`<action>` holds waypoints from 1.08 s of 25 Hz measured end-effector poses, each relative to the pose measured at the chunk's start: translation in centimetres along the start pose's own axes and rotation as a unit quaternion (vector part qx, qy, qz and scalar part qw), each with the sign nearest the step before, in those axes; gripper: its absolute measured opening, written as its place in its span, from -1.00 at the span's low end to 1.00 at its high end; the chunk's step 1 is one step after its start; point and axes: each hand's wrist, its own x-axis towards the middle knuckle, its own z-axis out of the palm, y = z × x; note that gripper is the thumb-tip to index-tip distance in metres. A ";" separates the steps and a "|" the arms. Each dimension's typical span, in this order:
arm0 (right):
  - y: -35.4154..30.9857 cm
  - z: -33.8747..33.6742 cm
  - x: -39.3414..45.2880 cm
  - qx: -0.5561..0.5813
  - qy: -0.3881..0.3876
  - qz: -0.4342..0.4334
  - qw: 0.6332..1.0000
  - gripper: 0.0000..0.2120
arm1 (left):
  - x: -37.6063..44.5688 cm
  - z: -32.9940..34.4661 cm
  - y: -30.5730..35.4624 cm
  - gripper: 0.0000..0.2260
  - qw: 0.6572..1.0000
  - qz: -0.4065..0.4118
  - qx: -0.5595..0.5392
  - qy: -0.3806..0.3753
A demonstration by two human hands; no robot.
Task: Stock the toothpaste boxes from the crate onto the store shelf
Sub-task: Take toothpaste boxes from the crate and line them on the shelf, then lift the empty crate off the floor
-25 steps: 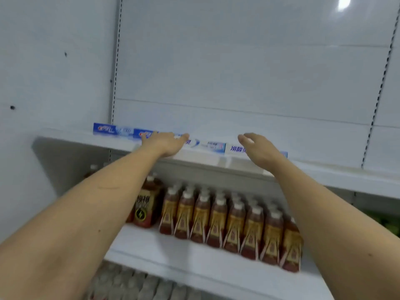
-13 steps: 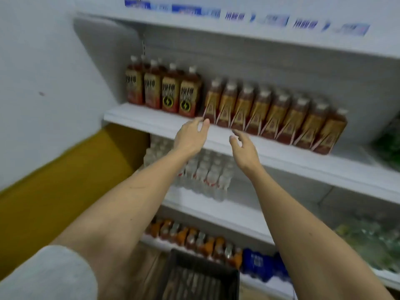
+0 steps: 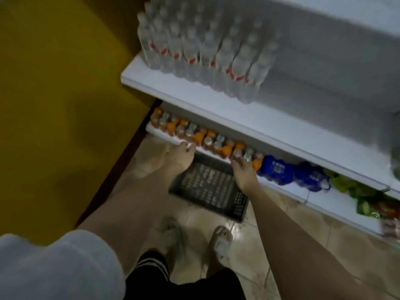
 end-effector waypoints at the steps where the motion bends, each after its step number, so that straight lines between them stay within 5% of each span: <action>1: 2.2 1.2 0.5 -0.002 -0.021 0.022 1.000 -0.53 | 0.3 2.2 -1.7 -0.48 1.000 -0.019 0.005 -0.023; 5: 9.8 6.7 3.1 -0.031 -0.023 0.119 0.992 -0.19 | 2.7 9.0 -7.4 -0.43 0.992 -0.057 0.032 -0.110; 11: 14.5 12.1 8.7 -0.115 -0.044 0.137 0.983 -0.52 | 11.6 15.4 -14.1 -0.49 0.988 -0.066 0.069 -0.122; 15: 22.9 14.2 15.0 -0.154 -0.037 0.170 0.973 -0.42 | 18.3 21.1 -17.8 -0.54 0.992 -0.079 0.040 -0.092; 19: 30.8 13.0 20.9 -0.255 0.138 0.202 0.935 -0.30 | 25.7 25.4 -22.2 -0.33 0.992 -0.099 0.064 0.036; 21: 34.2 12.0 23.4 -0.246 0.230 0.232 0.913 -0.27 | 29.0 27.2 -24.2 -0.29 0.989 -0.138 -0.007 0.054; 23: 37.5 11.9 25.2 -0.160 0.257 0.276 0.912 -0.32 | 30.7 28.9 -25.4 -0.43 0.985 -0.156 -0.067 0.042; 27: 41.2 11.7 26.5 -0.052 0.284 0.293 0.911 -0.61 | 31.0 30.5 -26.8 -0.65 0.988 -0.119 -0.005 0.101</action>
